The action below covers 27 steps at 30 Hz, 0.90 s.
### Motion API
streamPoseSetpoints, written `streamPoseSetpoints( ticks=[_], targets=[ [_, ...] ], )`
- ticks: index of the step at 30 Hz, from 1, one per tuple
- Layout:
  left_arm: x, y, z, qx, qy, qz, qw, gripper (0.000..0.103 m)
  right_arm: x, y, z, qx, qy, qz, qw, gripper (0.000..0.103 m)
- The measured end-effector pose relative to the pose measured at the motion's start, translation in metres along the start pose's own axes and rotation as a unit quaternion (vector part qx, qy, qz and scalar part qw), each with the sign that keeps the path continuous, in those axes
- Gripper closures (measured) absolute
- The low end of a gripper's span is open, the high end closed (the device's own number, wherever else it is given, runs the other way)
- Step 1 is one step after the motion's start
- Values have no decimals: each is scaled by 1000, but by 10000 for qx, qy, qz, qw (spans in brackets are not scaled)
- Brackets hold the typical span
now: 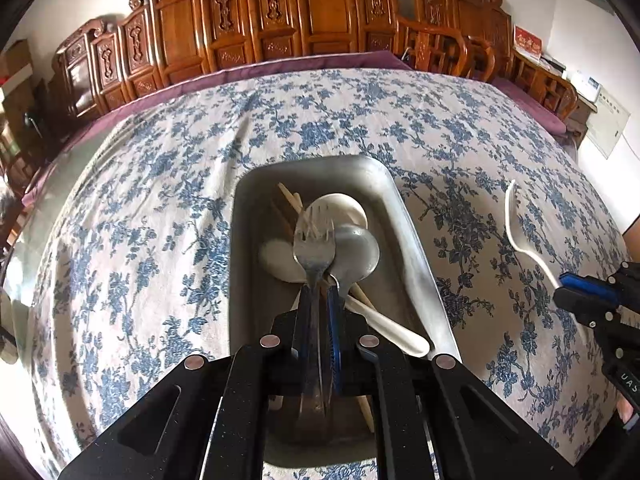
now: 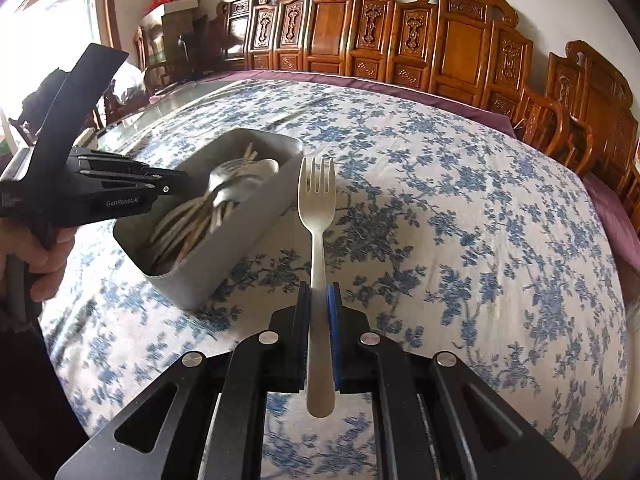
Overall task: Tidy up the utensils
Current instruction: 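Carry the metal fork over the grey tray and open the left tool, then lower the white plastic fork into the tray and open the right tool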
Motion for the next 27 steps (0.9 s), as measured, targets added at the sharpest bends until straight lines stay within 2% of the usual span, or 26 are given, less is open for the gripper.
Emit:
streamPoseSetpoints(
  ticks=[8,11,22,23,24,27],
  targets=[
    [-3,30,-11,36,-146,-268,9995,96,-27,31,13,-397,-198,152,9989,92],
    [-5,41,-14,-52,-220,-305,9993,96,-41,46,23,-513,-266,186,9982,92],
    [-7,76,-20,-221,-315,-572,9976,95,-67,76,65,-479,-147,279,9984,92],
    [-6,78,-20,-222,-320,-598,9975,91,-68,76,69,-488,-131,338,9981,92],
    [-6,79,-20,-210,-322,-623,9973,83,-69,75,73,-489,-115,405,9979,92],
    [-7,81,-22,-234,-344,-663,9969,82,-70,73,85,-496,-72,594,9970,92]
  ],
)
Point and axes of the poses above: each gripper's, at about its wrist camera, not at the fingertips, and z roughly the way its jaws point, y to its left, x to its underside, the point moved 6 cm from there along z, roughly the way its jaws point, and after that the axes turned 15 degrees about -x, right-handed, at the moved point
